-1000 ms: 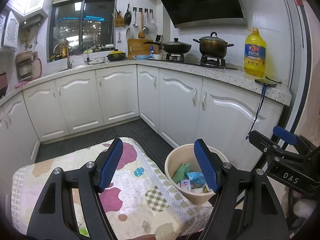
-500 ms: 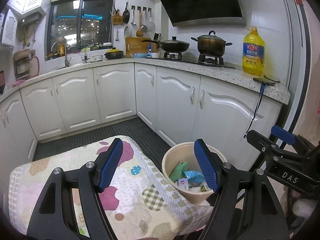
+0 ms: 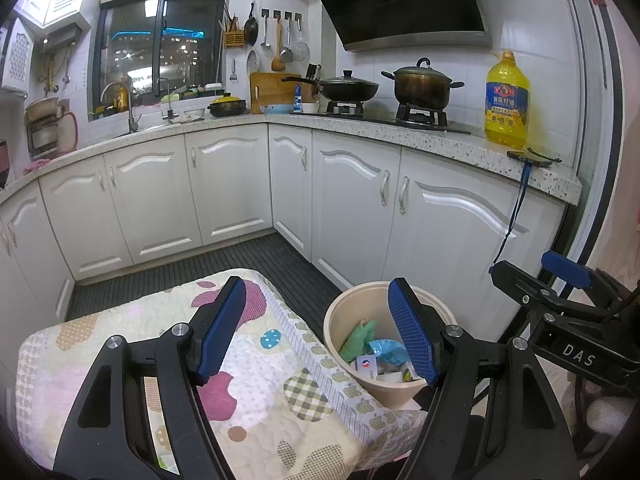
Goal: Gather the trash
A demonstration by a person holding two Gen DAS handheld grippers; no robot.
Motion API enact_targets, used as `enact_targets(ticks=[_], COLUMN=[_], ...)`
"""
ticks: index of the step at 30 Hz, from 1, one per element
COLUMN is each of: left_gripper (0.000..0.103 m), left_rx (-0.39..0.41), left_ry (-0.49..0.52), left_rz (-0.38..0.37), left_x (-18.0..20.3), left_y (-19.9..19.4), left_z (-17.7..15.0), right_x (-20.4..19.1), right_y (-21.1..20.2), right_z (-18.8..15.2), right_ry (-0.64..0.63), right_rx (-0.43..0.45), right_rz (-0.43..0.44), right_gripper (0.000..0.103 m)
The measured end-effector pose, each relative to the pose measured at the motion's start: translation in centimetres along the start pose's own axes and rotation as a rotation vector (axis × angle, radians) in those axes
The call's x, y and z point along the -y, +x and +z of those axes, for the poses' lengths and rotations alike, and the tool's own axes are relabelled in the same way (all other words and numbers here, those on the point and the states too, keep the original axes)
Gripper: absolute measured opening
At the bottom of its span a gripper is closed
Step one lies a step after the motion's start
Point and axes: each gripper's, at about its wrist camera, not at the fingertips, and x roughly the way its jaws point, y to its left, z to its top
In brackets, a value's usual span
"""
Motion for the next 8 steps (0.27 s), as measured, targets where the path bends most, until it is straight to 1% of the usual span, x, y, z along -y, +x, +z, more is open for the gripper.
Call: enact_targets(ticks=[5, 8], left_gripper=[0.073, 0.073], left_rx=[0.0, -0.018], left_ry=[0.01, -0.003], left_rz=[-0.011, -0.018], left_x=[0.06, -0.31], left_y=[0.36, 0.97], left_z=[-0.34, -0.62], right_x=[-0.05, -0.05], right_y=[0.07, 0.44], right_z=[-0.12, 0.13], right_ry=[-0.001, -0.004], right_rx=[-0.003, -0.009], right_rz=[0.0, 0.001], right_gripper=[0.087, 0.087])
